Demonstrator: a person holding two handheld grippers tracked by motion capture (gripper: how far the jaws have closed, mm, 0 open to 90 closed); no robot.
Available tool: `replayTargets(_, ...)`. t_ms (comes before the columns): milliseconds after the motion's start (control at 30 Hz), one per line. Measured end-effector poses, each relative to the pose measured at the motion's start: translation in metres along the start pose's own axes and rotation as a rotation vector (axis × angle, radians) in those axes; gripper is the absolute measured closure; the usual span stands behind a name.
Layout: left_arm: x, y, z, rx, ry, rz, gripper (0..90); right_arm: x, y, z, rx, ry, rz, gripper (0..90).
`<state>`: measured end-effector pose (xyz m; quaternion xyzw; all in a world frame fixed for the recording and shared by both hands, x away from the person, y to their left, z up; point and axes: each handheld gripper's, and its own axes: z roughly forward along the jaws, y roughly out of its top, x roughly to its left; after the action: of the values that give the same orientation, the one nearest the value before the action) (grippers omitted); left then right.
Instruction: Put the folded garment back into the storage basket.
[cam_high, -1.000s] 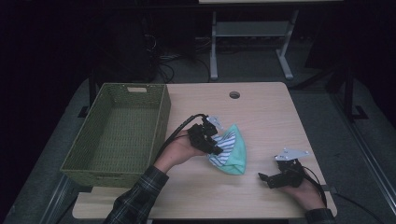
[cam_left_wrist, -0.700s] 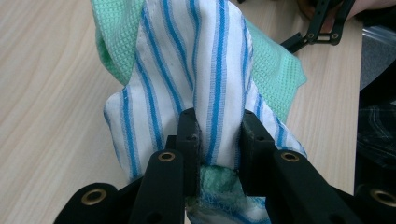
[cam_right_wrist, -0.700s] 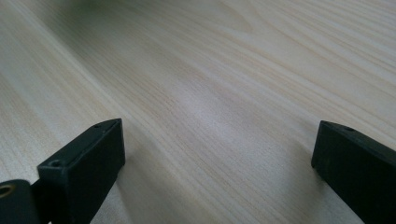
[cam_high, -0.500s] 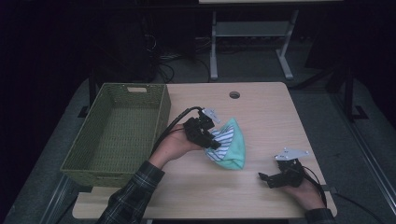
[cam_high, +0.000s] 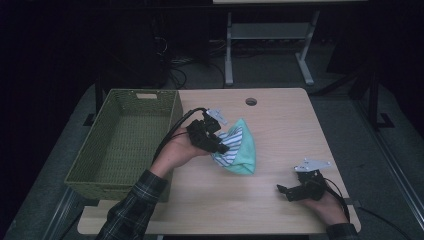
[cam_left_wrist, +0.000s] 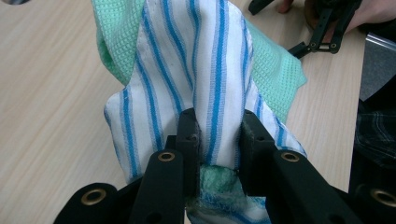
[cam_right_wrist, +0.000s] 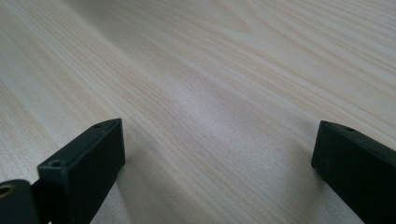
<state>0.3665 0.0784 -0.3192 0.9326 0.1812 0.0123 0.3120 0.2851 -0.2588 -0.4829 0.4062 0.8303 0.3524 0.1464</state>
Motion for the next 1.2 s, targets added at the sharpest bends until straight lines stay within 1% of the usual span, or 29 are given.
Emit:
replayTargets(67,0.001,-0.001,-0.006,-0.006,0.008,-0.005,72.7,0.000,0.000,0.000,-0.002,0.000,-0.001,2.3)
replayTargets(100,0.002,-0.002,-0.009,-0.001,0.011,-0.001,72.7,0.000,0.000,0.000,-0.001,0.000,0.000,2.4)
replayTargets(133,0.003,-0.003,-0.011,-0.006,0.015,-0.007,72.7,0.000,0.000,0.000,-0.002,0.000,-0.001,2.4)
replayTargets(233,0.006,-0.006,-0.019,0.003,0.028,-0.003,72.7,0.000,0.000,0.000,-0.001,0.000,0.001,2.4)
replayTargets(333,0.009,-0.010,-0.027,-0.010,0.037,-0.013,72.7,0.000,0.000,0.000,-0.002,-0.001,0.001,2.3)
replayTargets(367,0.010,-0.011,-0.028,-0.018,0.040,-0.023,72.7,0.000,0.000,0.000,-0.002,-0.001,0.000,2.3)
replayTargets(433,0.012,-0.013,-0.033,-0.019,0.047,-0.030,72.7,0.000,0.000,0.000,-0.002,-0.001,0.000,2.4)
replayTargets(500,0.014,-0.015,-0.037,-0.018,0.055,-0.030,72.7,0.000,0.000,0.000,-0.003,-0.001,0.001,2.4)
replayTargets(567,0.015,-0.017,-0.040,-0.023,0.061,-0.042,72.7,0.000,0.000,0.000,-0.002,-0.001,0.001,2.4)
replayTargets(700,0.019,-0.022,-0.047,-0.017,0.075,-0.048,72.7,0.000,0.000,0.000,-0.002,-0.001,0.000,2.4)
replayTargets(733,0.019,-0.024,-0.048,-0.027,0.079,-0.058,72.7,0.000,0.000,0.000,-0.002,-0.001,0.000,2.3)
replayTargets(767,0.020,-0.025,-0.051,-0.019,0.082,-0.054,72.7,0.000,0.000,0.000,-0.001,-0.001,0.001,2.4)
replayTargets(900,0.023,-0.032,-0.058,-0.041,0.104,-0.086,72.7,0.000,0.000,0.000,-0.002,-0.001,0.001,2.4)
replayTargets(967,0.026,-0.036,-0.063,-0.035,0.113,-0.089,72.7,0.000,0.000,0.000,-0.002,-0.001,-0.001,2.4)
replayTargets(1200,0.033,-0.049,-0.080,-0.052,0.143,-0.127,72.7,0.000,0.000,0.000,0.000,-0.002,0.005,2.4)
